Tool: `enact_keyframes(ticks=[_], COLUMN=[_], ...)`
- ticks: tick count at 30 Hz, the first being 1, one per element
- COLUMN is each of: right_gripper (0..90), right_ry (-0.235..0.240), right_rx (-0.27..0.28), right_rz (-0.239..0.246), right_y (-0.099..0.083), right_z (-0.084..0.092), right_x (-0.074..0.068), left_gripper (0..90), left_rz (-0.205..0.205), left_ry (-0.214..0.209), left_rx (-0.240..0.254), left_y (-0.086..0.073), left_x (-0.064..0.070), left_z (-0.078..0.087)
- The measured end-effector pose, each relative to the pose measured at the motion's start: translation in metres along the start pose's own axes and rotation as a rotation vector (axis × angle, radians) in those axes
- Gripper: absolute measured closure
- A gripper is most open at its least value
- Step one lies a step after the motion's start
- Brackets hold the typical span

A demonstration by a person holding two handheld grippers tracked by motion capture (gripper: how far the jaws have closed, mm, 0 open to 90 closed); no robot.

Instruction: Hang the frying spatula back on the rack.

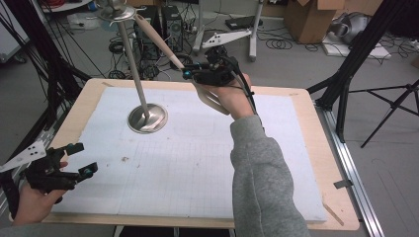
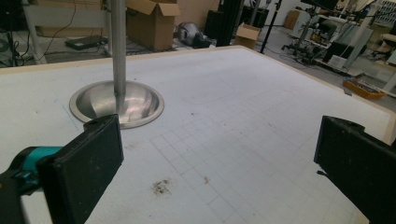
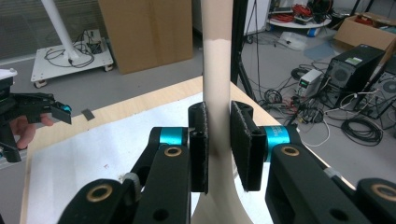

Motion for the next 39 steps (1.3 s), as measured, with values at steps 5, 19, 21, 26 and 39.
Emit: enact_keyframes(ticks=[5,19,21,26,39], right_gripper=[77.7,77.7,77.7,77.6,77.6], right_ry=[-0.006,-0.012,-0.009,-0.002,0.006], right_rx=[-0.006,0.0,0.002,-0.005,-0.01], right_rz=[0.003,-0.005,-0.008,-0.012,-0.009], right_y=[-0.001,-0.006,-0.007,-0.011,-0.017], right_z=[-0.003,-0.016,-0.018,-0.026,-0.044], right_x=[0.0,0.002,0.002,0.002,0.0], left_gripper=[1.8,1.8,1.8,1.8,1.8], left_rz=[0.0,-0.003,-0.004,-0.007,-0.008], left_ry=[-0.002,-0.003,-0.002,0.001,0.007], left_rx=[0.001,0.003,0.002,0.007,0.011], left_y=[0.0,0.001,0.001,0.002,0.002], left_x=[0.0,0.001,0.001,0.001,0.001], left_z=[-0.001,-0.001,-0.001,0.001,0.004])
Point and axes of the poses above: each handheld gripper's, and its own axes: z roughly backward along the jaws, y roughly out of its top, x roughly to its right, the point moved 8 cm from there along -z, roughly forward along the jaws, and after that the axes turned 1 degree about -y, right-handed, at the moved point
